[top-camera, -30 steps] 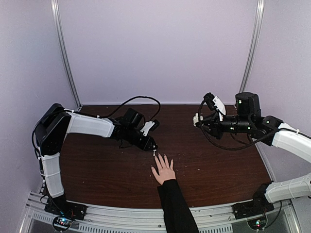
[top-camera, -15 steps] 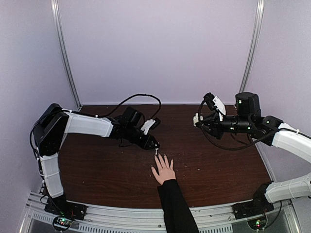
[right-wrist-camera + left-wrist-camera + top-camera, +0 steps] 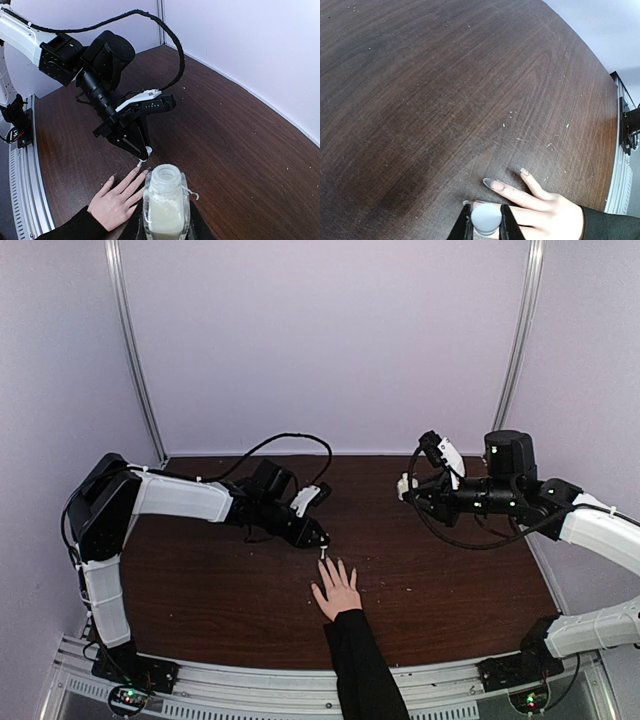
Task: Paint the nails
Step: Paint the nail with the hand.
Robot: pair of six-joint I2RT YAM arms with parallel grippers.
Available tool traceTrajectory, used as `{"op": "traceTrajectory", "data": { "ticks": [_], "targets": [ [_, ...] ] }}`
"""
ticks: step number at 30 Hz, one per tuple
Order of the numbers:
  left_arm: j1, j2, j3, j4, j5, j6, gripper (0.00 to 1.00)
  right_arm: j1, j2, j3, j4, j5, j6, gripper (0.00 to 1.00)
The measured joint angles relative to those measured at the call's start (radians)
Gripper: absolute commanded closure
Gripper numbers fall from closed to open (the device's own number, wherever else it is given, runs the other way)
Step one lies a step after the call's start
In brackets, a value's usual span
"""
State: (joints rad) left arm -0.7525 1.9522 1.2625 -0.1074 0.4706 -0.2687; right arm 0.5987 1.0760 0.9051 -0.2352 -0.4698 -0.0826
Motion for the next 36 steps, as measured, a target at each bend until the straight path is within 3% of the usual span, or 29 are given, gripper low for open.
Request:
{"op": "traceTrajectory", "data": {
  "ticks": [36],
  "targets": [
    [0.0, 0.03, 0.0, -0.023, 0.002, -0.002, 1.0, 0.0, -0.002, 0.0, 0.0, 0.0, 0.0, 1.0]
  ]
}}
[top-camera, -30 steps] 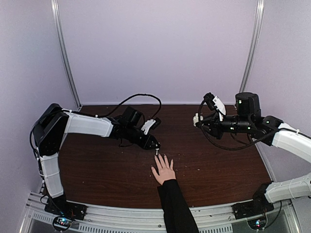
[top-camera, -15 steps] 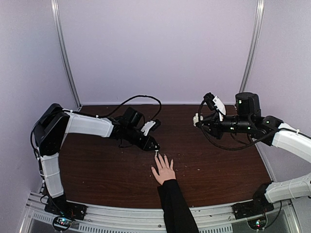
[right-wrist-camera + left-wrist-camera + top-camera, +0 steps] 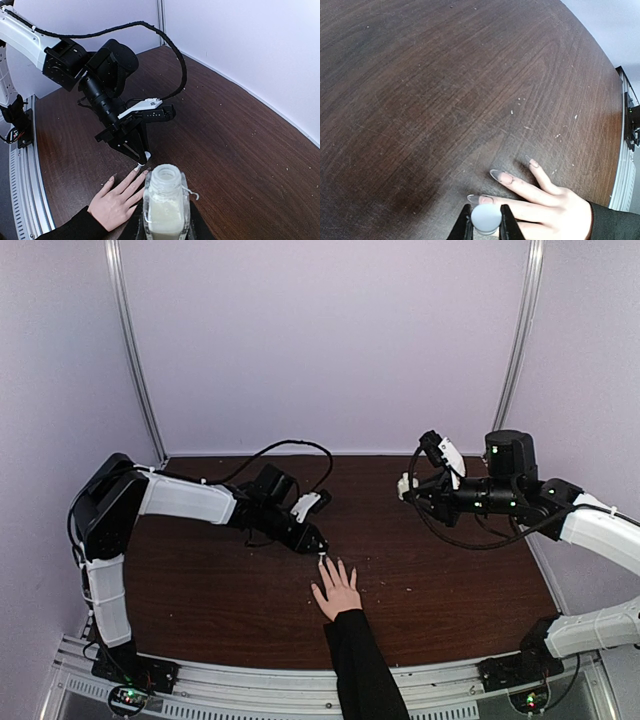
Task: Paint the nails
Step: Paint the nail with the hand.
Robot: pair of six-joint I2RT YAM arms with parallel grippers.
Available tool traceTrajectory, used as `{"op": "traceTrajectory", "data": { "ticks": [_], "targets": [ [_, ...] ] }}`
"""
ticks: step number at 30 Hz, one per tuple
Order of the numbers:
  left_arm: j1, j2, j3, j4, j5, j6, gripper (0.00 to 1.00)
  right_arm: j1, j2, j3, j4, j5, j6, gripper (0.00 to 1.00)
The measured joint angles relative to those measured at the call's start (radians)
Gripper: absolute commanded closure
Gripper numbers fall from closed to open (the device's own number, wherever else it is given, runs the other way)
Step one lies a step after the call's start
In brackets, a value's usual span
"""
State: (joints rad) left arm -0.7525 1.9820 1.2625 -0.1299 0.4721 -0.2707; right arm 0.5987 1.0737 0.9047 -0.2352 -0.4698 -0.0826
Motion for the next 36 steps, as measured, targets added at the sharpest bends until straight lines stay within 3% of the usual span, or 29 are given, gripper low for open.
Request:
{"op": "traceTrajectory", "data": {
  "ticks": [36],
  "targets": [
    [0.0, 0.018, 0.023, -0.03, -0.071, 0.0, 1.0, 0.0, -0.004, -0.002, 0.0, 0.001, 0.0, 1.0]
  ]
}}
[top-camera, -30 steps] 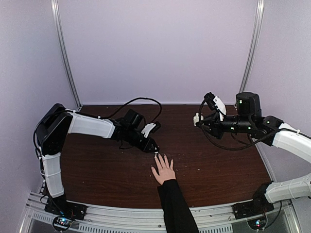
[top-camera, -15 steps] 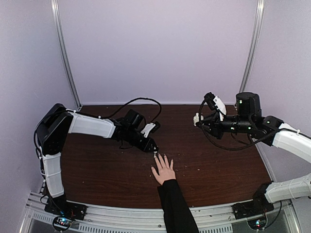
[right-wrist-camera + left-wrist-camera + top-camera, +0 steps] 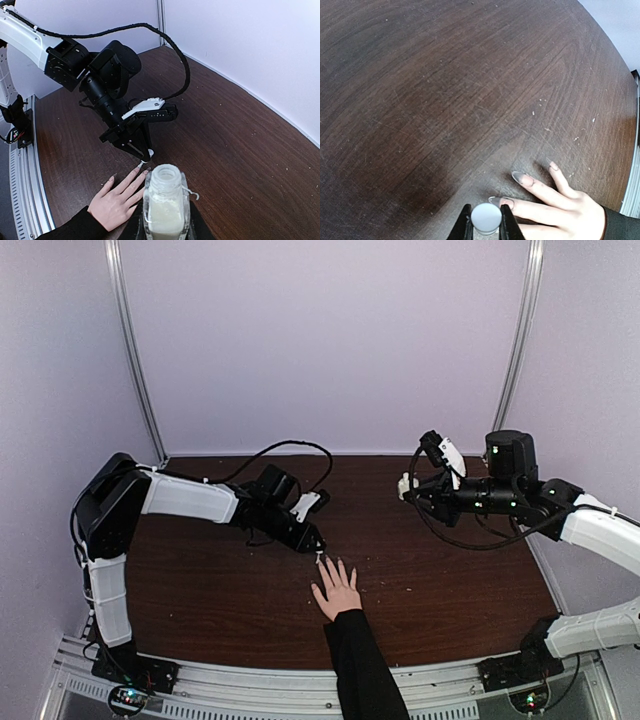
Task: Paint the nails
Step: Paint the nail with the hand.
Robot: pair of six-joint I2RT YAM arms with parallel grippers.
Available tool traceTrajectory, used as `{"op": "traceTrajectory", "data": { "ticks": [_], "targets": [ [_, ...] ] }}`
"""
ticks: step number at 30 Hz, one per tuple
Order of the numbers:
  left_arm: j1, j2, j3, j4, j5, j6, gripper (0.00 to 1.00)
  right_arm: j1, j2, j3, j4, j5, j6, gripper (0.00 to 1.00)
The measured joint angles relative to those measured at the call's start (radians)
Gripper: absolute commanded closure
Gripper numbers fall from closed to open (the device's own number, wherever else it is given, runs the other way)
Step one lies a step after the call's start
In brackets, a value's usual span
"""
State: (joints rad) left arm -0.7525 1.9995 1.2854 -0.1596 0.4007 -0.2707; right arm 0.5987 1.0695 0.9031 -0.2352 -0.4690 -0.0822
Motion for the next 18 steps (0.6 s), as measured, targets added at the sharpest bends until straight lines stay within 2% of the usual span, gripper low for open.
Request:
{"op": "traceTrajectory", "data": {
  "ticks": [18],
  "targets": [
    [0.0, -0.022, 0.0, -0.026, -0.048, 0.005, 1.0, 0.0, 0.0, 0.0, 0.0, 0.0, 0.0, 1.0]
  ]
}}
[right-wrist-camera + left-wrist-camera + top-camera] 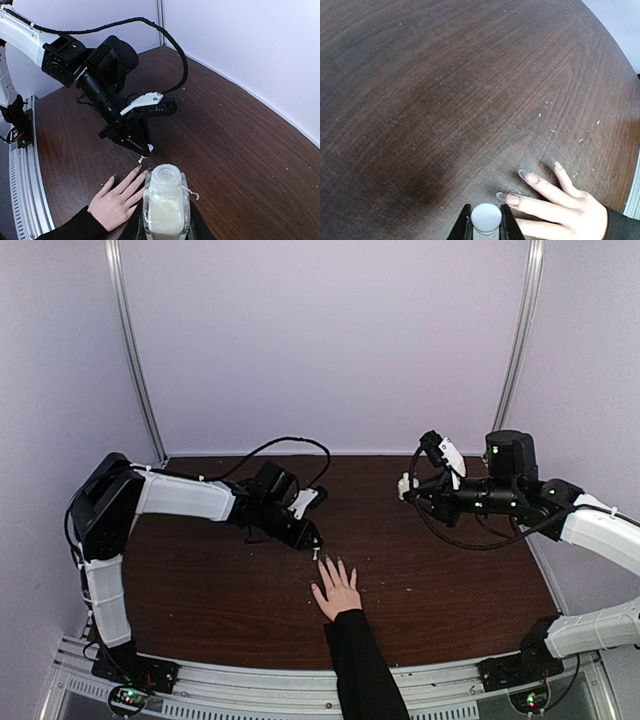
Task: Paint the nails
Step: Paint the nail with the hand.
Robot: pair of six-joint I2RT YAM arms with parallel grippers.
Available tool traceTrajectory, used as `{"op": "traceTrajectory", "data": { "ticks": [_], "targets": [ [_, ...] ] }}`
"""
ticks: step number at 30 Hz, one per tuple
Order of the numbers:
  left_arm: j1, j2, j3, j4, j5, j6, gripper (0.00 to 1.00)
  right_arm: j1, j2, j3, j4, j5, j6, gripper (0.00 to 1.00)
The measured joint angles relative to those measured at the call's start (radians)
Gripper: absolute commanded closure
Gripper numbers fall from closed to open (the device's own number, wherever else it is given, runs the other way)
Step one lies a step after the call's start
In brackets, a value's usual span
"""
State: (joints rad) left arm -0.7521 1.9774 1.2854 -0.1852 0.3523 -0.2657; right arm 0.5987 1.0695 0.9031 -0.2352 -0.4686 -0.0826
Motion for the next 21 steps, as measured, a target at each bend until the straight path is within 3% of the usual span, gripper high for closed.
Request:
{"op": "traceTrajectory", "data": {
  "ticks": [21],
  "targets": [
    [-0.002, -0.04, -0.018, 0.05, 0.113, 0.003, 1.0, 0.0, -0.005, 0.0, -0.001, 0.0, 0.0, 1.0]
  ]
}}
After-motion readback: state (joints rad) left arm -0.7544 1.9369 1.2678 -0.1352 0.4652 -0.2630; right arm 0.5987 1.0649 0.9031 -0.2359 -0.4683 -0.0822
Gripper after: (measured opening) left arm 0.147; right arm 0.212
